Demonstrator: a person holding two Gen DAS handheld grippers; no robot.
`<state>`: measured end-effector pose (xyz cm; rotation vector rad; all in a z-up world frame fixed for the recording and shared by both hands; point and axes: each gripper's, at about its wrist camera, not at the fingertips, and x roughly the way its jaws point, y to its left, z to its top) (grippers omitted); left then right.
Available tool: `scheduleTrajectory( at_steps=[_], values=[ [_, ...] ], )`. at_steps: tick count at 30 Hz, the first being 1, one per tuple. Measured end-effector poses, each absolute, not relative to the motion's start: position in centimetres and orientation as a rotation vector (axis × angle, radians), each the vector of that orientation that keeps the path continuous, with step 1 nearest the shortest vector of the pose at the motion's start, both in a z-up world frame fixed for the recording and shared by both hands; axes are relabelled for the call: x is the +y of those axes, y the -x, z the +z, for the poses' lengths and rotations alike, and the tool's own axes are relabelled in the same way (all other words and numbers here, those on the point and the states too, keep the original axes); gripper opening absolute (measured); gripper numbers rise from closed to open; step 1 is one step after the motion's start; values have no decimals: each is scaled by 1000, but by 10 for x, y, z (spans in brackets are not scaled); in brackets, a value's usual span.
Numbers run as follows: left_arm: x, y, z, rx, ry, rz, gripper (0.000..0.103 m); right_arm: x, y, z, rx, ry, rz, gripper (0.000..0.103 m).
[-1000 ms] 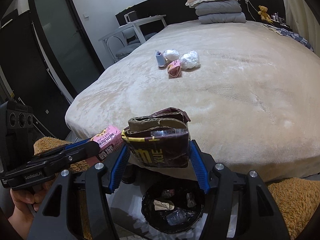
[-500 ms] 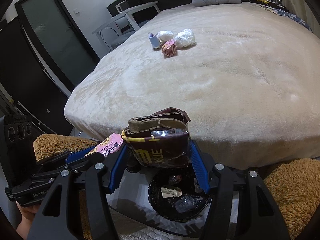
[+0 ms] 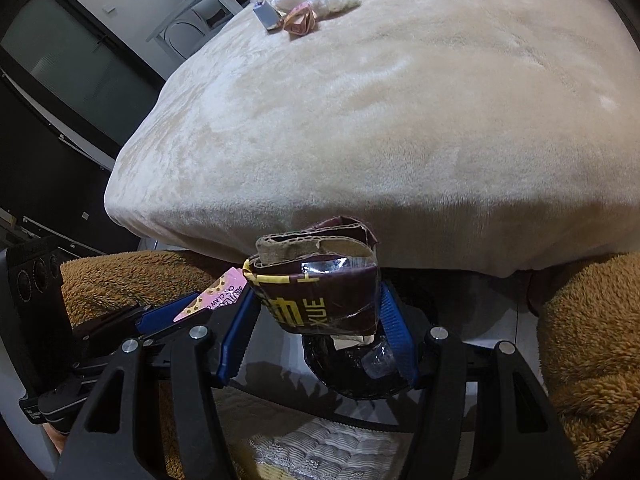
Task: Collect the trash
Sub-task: 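Open both tools to drop the pink box and brown bag into the bin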
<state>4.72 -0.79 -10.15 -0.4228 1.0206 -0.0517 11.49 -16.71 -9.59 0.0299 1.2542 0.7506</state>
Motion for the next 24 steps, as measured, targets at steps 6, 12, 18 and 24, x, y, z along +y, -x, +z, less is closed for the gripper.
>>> scheduleTrajectory(
  at_steps=[6,12,18,24],
  values=[
    [-9,-50,-109,1067,431,-48,28,-168,-119,-110,1327,-35,716,60],
    [-9,-53,-111,1083,433,-44,28,-170,-122,-115,1357,-51,702,60],
    [-8,-52,-113,1092,445,-43,31,-169,-123,-116,1357,-63,692,61],
    [-3,-52,-112,1073,463,-26,56,-174,-126,-116,1354,-109,685,71]
  ],
)
